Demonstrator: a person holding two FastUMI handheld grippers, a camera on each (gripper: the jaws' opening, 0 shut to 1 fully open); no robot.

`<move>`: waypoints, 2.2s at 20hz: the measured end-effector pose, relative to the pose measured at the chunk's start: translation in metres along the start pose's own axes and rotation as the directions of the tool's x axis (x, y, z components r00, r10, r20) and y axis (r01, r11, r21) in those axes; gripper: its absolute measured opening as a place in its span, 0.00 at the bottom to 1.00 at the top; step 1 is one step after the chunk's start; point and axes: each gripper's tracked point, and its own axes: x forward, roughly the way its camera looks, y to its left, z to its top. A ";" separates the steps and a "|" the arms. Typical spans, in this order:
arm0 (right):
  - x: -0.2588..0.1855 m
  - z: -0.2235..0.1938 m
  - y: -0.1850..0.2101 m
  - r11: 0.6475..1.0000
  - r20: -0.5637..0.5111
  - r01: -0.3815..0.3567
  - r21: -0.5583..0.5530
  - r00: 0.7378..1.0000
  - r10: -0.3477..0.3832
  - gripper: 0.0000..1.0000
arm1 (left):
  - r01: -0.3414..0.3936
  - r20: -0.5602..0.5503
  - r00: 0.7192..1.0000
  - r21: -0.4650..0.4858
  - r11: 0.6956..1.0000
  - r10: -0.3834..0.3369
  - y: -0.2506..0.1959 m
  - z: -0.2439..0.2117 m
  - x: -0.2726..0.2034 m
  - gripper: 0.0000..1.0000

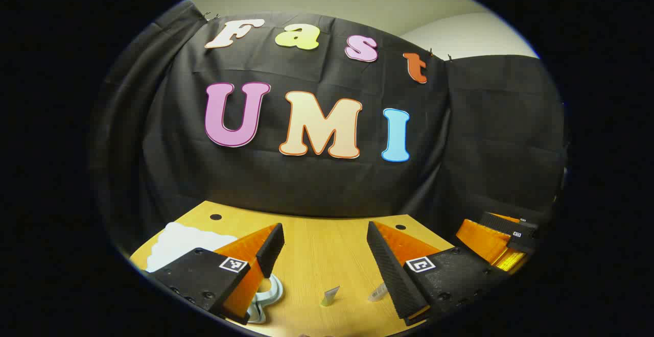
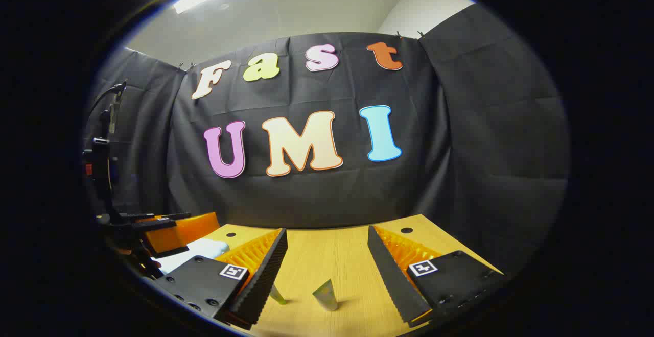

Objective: First open the suitcase, pack the skin care products into it, and then close the suitcase.

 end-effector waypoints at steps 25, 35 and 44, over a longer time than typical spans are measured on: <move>-0.032 -0.059 -0.007 0.996 -0.144 -0.001 0.094 0.990 0.015 0.98 | -0.191 -0.564 0.821 -0.120 0.974 0.091 0.092 -0.108 0.039 0.96; -0.041 -0.078 -0.010 0.996 -0.189 -0.006 0.092 0.982 0.023 0.98 | -0.310 -0.817 0.576 -0.175 0.935 0.038 0.093 -0.180 0.063 0.91; -0.039 -0.087 -0.024 0.995 -0.212 0.017 0.095 0.977 0.004 0.98 | -0.320 -0.900 0.415 -0.009 0.947 0.132 0.114 -0.227 0.073 0.51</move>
